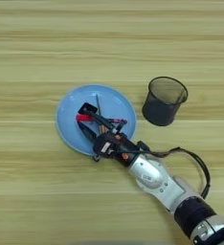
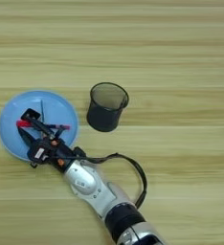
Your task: Move the objects on the table
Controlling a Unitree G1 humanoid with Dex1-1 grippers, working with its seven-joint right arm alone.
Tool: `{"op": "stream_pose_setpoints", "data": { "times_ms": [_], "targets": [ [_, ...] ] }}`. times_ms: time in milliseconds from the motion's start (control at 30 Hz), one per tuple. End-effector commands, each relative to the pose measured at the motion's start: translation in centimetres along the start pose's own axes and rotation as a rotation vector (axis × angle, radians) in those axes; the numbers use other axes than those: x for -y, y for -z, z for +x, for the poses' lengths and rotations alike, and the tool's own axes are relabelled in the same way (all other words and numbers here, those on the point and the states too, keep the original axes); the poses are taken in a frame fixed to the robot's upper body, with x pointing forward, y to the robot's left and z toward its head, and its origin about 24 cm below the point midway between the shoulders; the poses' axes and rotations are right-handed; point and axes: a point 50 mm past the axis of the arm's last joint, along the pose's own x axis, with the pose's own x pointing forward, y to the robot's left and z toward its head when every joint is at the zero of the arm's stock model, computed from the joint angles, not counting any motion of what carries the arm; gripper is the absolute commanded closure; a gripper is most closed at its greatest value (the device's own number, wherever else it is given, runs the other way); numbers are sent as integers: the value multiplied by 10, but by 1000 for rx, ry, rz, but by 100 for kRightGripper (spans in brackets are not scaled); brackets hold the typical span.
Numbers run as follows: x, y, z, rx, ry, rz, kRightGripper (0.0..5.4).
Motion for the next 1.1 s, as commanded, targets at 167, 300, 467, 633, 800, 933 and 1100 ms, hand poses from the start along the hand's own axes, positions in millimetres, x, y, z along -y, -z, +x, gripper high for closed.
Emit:
{"op": "stream_pose_setpoints", "data": {
  "times_ms": [167,300,467,633,800,933,1100],
  "targets": [
    [21,-13,12,69,77,-36,268],
    [27,-22,11,103,104,-57,243],
    [35,-39,8,150,150,-82,179],
    [43,-49,6,165,185,-86,123],
    [62,-49,2,127,310,-76,68],
    [89,-46,-13,72,484,-57,13],
    [109,-36,-42,-27,608,-32,6]
  ]
}}
